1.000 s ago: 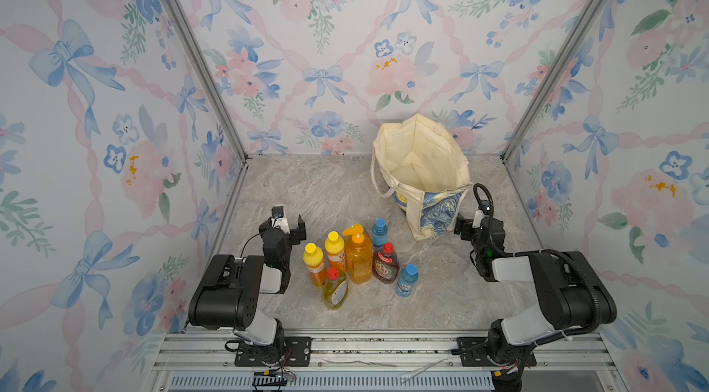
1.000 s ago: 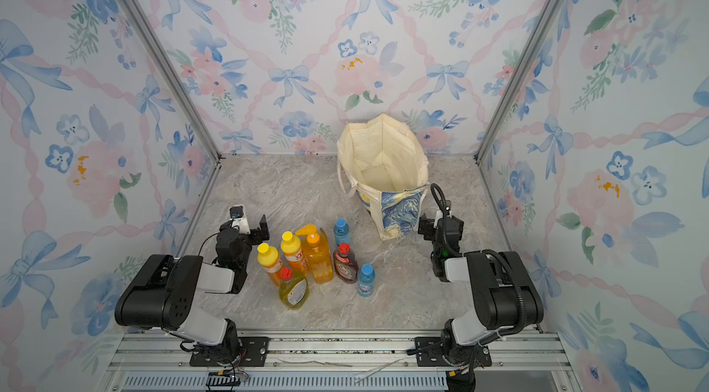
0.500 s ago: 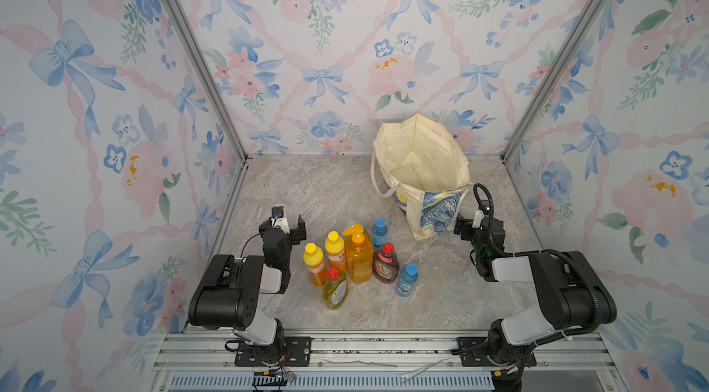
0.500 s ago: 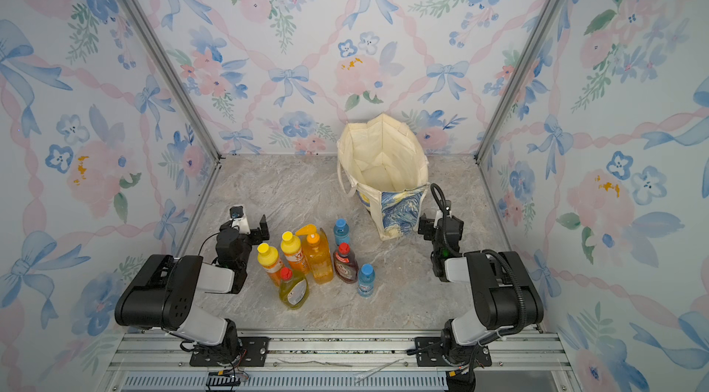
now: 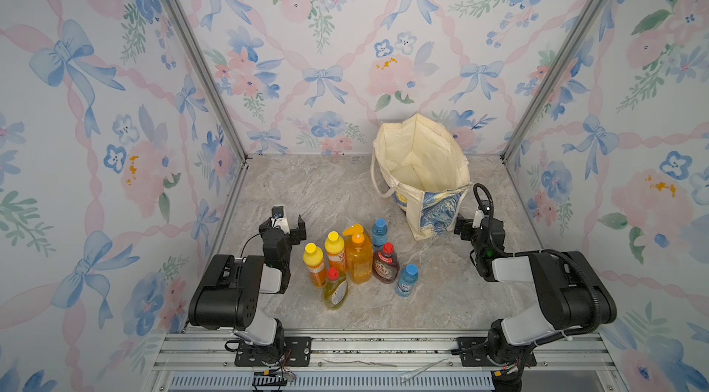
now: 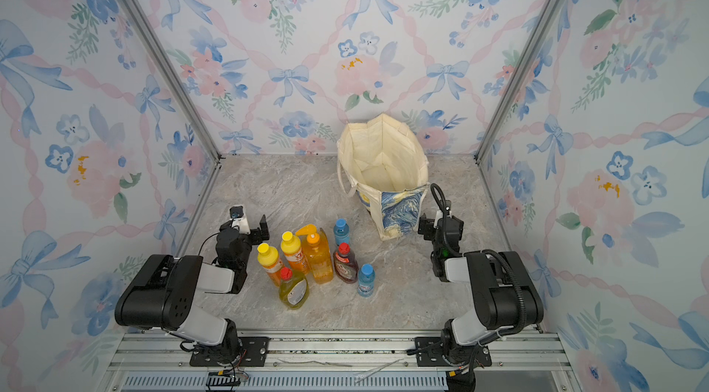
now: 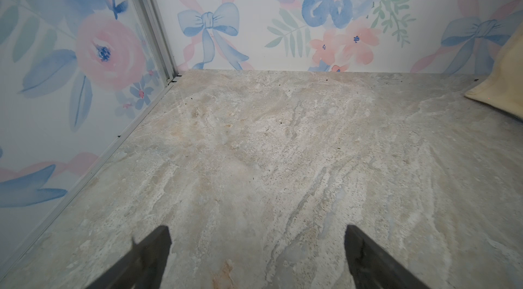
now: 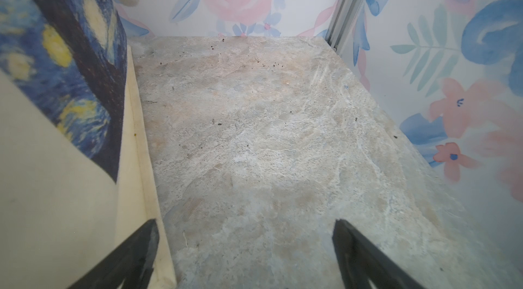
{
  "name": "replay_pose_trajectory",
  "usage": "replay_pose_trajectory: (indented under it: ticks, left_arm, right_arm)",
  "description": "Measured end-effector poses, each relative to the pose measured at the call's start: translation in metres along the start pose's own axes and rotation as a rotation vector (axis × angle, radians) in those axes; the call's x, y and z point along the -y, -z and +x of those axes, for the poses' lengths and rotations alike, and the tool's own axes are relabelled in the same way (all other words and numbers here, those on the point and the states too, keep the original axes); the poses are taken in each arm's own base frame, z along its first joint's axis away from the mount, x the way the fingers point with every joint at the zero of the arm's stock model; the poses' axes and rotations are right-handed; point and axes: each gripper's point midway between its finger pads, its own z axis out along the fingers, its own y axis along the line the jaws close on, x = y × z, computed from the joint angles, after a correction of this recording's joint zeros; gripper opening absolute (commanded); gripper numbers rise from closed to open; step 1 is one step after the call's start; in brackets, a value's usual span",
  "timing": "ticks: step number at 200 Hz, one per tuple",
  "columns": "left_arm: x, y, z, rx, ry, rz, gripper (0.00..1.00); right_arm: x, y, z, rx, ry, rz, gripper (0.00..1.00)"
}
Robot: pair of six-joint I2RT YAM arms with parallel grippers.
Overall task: Pack dish soap into the shopping bag
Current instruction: Adjust the shopping bag at the center of the board.
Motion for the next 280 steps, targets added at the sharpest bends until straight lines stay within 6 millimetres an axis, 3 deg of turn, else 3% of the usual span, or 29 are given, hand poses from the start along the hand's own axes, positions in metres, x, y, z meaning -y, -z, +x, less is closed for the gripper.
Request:
replay_pose_trajectory:
  ticks: [69,108,138,170,203,245,280]
  left_arm:
    - [-0.005,0.0,0.001,-0.012,0.009,-0.024,0.98]
    - [-0.017,0.005,-0.016,0.01,0.043,-0.064,0.98]
    - [-0.02,0.007,-0.042,0.042,0.053,-0.068,0.98]
    - [-0.022,0.009,-0.073,0.074,0.075,-0.075,0.98]
    - [-0.023,0.01,-0.108,0.102,0.117,-0.075,0.98]
    - [-0.02,0.021,-0.147,0.162,0.198,-0.035,0.98]
    - [-0.004,0.019,-0.186,0.198,0.274,0.058,0.98]
  right_arm:
    - [0.005,0.001,-0.003,0.009,-0.011,0.018,0.97]
    - [0.016,0.018,-0.021,0.061,-0.042,0.052,0.96]
    - [0.031,0.044,-0.051,0.109,-0.058,0.105,0.97]
    - [0.055,0.085,-0.086,0.199,-0.128,0.178,0.96]
    - [0.079,0.125,-0.104,0.221,-0.211,0.262,0.96]
    - [0.092,0.145,-0.131,0.138,-0.271,0.317,0.97]
    - [0.092,0.146,-0.15,0.005,-0.325,0.339,0.97]
